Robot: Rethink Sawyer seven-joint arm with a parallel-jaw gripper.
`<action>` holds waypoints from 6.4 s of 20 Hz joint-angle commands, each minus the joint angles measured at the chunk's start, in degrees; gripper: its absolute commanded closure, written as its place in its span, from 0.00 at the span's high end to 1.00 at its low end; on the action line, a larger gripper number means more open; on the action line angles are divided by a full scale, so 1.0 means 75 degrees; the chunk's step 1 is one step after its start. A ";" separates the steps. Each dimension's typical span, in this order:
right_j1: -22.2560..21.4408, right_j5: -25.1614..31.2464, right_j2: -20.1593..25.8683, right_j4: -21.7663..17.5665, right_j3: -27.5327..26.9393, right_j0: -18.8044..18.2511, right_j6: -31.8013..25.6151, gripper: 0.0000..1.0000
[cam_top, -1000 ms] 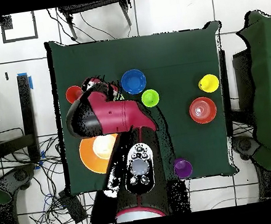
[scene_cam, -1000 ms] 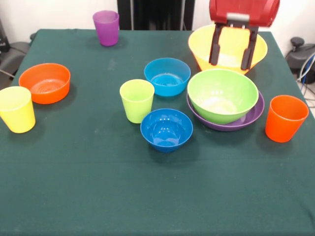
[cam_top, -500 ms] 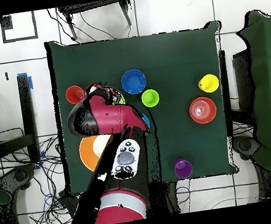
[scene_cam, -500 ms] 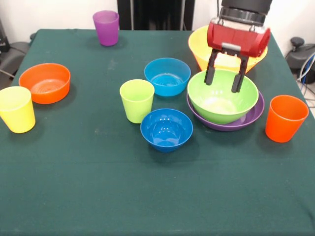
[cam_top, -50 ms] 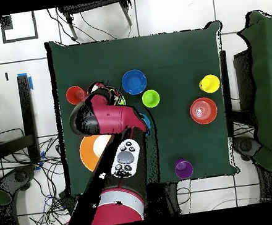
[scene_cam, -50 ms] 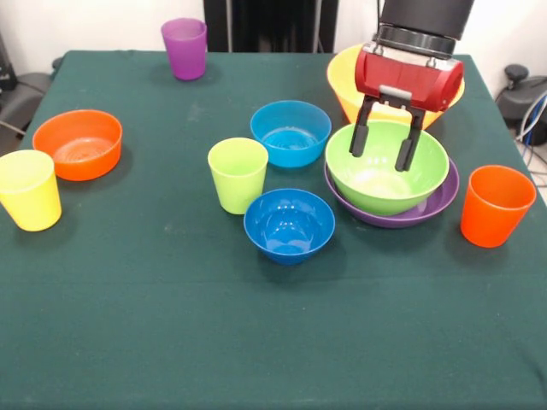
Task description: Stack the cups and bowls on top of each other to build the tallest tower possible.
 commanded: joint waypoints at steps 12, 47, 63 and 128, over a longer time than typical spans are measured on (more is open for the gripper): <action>-0.0319 -0.0473 0.0734 0.0788 0.0857 0.0116 0.1667 1.00; 0.0476 -0.1994 0.2159 0.1994 0.1670 -0.0442 0.2825 1.00; 0.0987 -0.2040 0.3522 0.1469 0.2049 -0.1567 0.2986 1.00; 0.0686 -0.0646 0.2271 0.2697 0.0278 -0.0692 0.2085 1.00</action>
